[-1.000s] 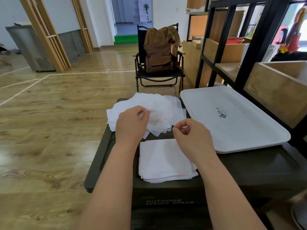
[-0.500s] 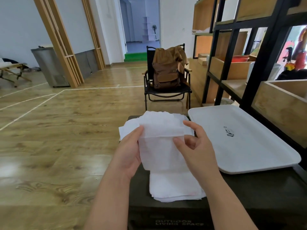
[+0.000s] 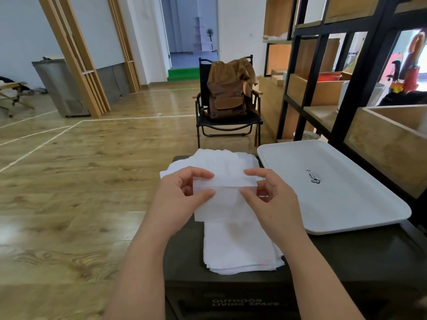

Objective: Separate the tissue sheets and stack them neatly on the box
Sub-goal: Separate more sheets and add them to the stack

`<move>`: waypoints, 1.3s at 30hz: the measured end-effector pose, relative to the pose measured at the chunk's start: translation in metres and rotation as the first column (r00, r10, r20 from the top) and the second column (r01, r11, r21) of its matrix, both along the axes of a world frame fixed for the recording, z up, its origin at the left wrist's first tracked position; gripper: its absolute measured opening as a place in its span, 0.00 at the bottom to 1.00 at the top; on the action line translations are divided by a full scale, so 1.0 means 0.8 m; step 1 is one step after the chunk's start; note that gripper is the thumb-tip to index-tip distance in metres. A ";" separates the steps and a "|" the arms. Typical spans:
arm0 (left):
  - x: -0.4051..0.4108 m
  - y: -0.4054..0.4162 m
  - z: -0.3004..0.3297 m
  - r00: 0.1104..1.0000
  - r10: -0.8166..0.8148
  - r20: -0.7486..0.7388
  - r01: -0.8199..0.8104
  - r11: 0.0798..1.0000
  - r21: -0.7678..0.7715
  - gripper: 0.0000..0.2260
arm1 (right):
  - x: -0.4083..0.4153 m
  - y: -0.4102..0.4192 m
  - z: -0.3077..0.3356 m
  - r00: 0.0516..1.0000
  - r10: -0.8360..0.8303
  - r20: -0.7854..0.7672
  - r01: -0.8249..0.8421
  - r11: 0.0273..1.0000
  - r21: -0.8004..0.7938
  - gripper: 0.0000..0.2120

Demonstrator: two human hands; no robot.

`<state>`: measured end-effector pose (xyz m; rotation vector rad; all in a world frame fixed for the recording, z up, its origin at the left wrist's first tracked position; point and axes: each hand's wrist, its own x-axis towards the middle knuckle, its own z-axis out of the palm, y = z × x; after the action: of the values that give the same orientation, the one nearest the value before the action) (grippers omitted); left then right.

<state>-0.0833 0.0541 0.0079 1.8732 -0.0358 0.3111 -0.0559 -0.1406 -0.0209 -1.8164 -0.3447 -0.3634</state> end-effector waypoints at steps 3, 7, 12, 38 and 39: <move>0.001 -0.003 0.000 1.000 -0.021 -0.001 0.021 1.000 0.000 0.12 | 0.001 -0.002 0.000 0.999 -0.020 0.027 0.021 0.998 -0.060 0.16; 0.000 -0.006 0.001 0.999 0.015 0.041 -0.018 0.996 0.083 0.07 | 0.000 -0.003 -0.001 0.995 -0.066 0.074 0.076 0.986 -0.147 0.15; 0.001 -0.008 0.000 0.998 0.030 0.063 -0.042 0.977 0.210 0.07 | 0.003 -0.004 -0.005 0.983 -0.127 0.131 0.153 0.965 -0.215 0.11; 0.001 -0.013 0.001 0.970 -0.096 -0.223 0.118 0.989 0.088 0.03 | -0.008 -0.028 0.021 0.868 0.178 -0.464 -0.178 0.983 0.043 0.08; 0.000 -0.011 0.000 0.951 -0.120 -0.285 0.161 0.979 0.126 0.05 | -0.008 -0.033 0.018 0.829 0.160 -0.536 -0.214 0.976 -0.038 0.09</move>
<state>-0.0834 0.0452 0.0077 2.0343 -0.0027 -0.0552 -0.0621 -0.1669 -0.0062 -1.8737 -0.1471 0.3058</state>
